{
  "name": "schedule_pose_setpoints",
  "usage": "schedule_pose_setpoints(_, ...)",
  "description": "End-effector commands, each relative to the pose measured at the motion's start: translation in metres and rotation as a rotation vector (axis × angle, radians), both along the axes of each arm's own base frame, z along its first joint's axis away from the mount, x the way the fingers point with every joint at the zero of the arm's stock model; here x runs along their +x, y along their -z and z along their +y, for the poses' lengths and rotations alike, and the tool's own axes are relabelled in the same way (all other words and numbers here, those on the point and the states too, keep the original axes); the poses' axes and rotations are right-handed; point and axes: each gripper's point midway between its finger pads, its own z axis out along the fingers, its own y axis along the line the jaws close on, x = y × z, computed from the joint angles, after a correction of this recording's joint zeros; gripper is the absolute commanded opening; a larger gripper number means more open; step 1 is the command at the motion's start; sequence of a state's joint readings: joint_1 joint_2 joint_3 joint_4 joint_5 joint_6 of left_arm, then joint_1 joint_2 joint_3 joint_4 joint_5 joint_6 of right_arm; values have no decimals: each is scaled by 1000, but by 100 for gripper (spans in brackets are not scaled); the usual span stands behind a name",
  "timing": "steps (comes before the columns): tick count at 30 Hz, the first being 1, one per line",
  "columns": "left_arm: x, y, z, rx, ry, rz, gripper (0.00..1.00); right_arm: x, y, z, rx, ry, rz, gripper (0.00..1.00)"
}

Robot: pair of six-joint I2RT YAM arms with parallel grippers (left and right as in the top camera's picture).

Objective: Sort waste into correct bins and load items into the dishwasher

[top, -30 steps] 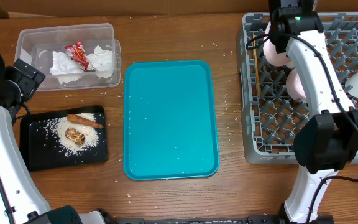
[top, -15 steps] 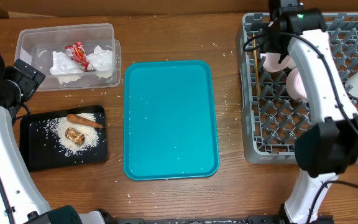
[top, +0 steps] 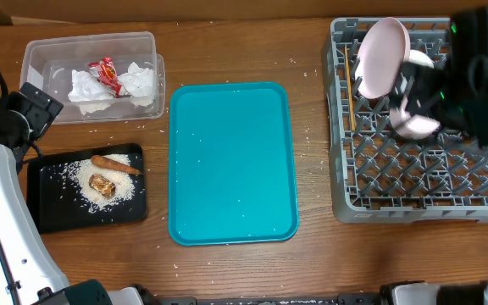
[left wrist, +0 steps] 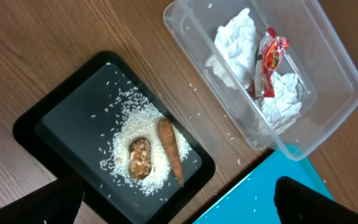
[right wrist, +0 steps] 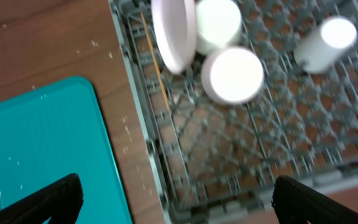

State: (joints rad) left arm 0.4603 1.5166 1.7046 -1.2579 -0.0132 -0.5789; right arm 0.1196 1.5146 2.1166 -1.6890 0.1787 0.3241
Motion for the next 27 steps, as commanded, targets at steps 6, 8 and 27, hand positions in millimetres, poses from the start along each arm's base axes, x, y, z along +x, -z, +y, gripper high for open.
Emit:
schedule_pose_setpoints(6, -1, -9, 4, 15, -29, -20, 100, -79, 27, -3, 55, 31, 34, 100)
schedule_pose_setpoints(8, -1, -9, 4, 15, -29, -20, 100, -101, 42, -7, 55, 47, 41, 100)
schedule_pose_setpoints(27, -1, -9, 4, 15, -29, -20, 100, -138, 81, 8, 164, -17, -44, 100)
